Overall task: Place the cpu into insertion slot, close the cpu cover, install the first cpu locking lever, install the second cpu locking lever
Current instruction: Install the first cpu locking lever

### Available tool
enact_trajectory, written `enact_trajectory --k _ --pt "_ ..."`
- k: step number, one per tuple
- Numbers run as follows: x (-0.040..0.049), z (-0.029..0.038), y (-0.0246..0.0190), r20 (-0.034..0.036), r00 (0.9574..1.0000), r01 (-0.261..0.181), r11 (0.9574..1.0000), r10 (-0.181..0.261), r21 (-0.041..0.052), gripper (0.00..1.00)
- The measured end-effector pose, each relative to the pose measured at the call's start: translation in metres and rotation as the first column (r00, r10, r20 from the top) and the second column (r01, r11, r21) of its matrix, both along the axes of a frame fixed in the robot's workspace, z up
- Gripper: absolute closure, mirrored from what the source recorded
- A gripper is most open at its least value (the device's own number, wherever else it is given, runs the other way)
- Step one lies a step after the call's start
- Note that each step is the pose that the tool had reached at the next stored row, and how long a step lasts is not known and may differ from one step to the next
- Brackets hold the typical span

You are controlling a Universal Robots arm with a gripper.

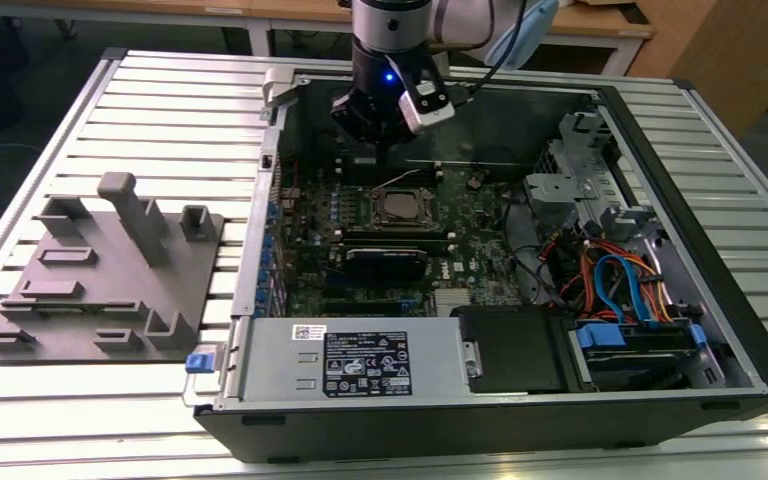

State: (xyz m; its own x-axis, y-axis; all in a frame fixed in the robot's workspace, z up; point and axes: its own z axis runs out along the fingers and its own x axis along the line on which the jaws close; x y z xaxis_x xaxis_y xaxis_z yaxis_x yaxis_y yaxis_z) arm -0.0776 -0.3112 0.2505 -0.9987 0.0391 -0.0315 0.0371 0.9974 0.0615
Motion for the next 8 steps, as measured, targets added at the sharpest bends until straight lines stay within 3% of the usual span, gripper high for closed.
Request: enact_trajectory --k 8 --pt "0.0007 -0.0038 -0.0004 -0.0003 1.0 0.003 1.0 -0.003 0.0021 0.9"
